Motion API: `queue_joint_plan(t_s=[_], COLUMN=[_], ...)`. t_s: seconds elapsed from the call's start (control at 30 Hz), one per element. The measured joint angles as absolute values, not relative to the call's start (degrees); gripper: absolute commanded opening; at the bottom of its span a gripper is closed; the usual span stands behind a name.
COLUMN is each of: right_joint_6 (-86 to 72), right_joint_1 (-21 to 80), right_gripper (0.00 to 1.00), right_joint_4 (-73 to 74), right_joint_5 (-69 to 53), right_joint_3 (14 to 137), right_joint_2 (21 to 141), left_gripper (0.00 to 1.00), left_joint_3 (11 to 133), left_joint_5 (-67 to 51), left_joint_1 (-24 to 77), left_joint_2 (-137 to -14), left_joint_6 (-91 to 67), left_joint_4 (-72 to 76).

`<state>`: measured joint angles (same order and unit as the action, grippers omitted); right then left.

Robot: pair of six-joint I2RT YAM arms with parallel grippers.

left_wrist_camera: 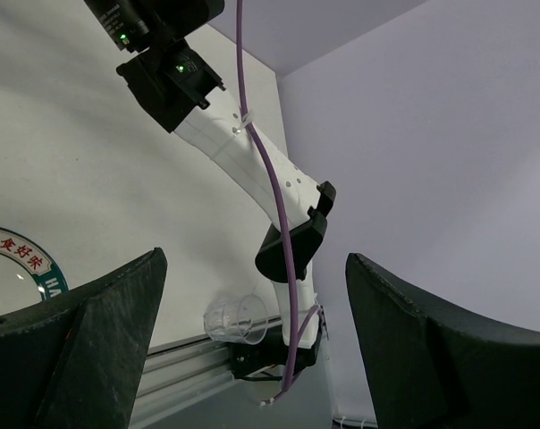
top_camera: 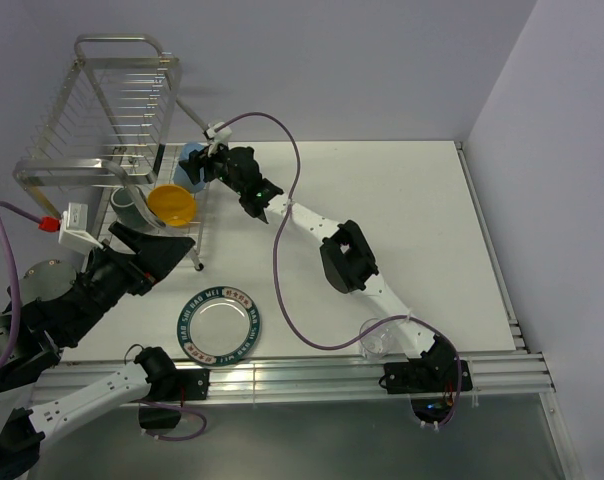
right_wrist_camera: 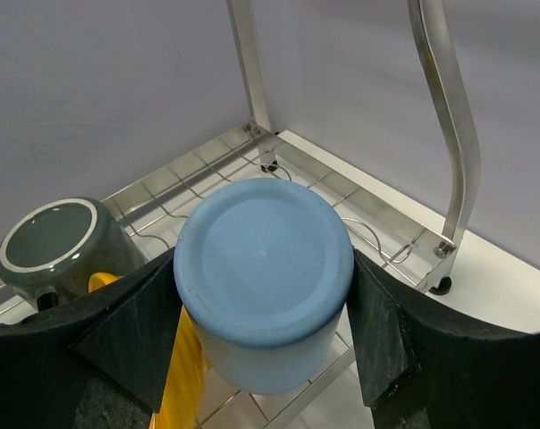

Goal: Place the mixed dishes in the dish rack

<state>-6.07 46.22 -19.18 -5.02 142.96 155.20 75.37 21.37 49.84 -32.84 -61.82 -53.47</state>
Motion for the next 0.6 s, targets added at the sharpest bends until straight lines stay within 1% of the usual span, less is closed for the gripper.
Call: queue_joint_plan(t_s=[0.13, 0.23, 0.4, 0.5, 0.53, 0.6], right_joint_6=[-6.07, -6.02, -5.98, -6.02, -6.00, -5.85], right_joint_1=[46.22, 46.22, 46.22, 46.24, 46.30, 46.61], right_gripper=[0.61, 0.62, 0.62, 0.52, 0.45, 0.41], right_joint_4=[-19.18, -19.18, -18.79, -18.33, -18.11, -17.56], right_joint_5=[-5.06, -5.19, -5.23, -4.93, -4.47, -2.92], right_joint_3=[142.96, 142.96, 143.13, 143.33, 143.37, 143.37], right_joint_2=[155.20, 155.20, 155.20, 155.20, 155.20, 155.20], left_gripper=[0.88, 0.88, 0.88, 0.88, 0.88, 0.88], left_joint_3=[75.40, 75.40, 75.40, 75.40, 75.40, 75.40], left_joint_5=[21.78, 22.06, 22.37, 22.39, 22.37, 22.39], left_joint_1=[49.84, 49.84, 49.84, 49.84, 49.84, 49.84], left_joint_2=[-32.84, -32.84, -32.84, -32.84, -32.84, -32.84], left_joint_6=[-62.06, -62.19, -62.22, -62.22, -62.22, -62.22], left_joint_4=[-54.08, -54.41, -54.52, -54.52, -54.52, -54.52])
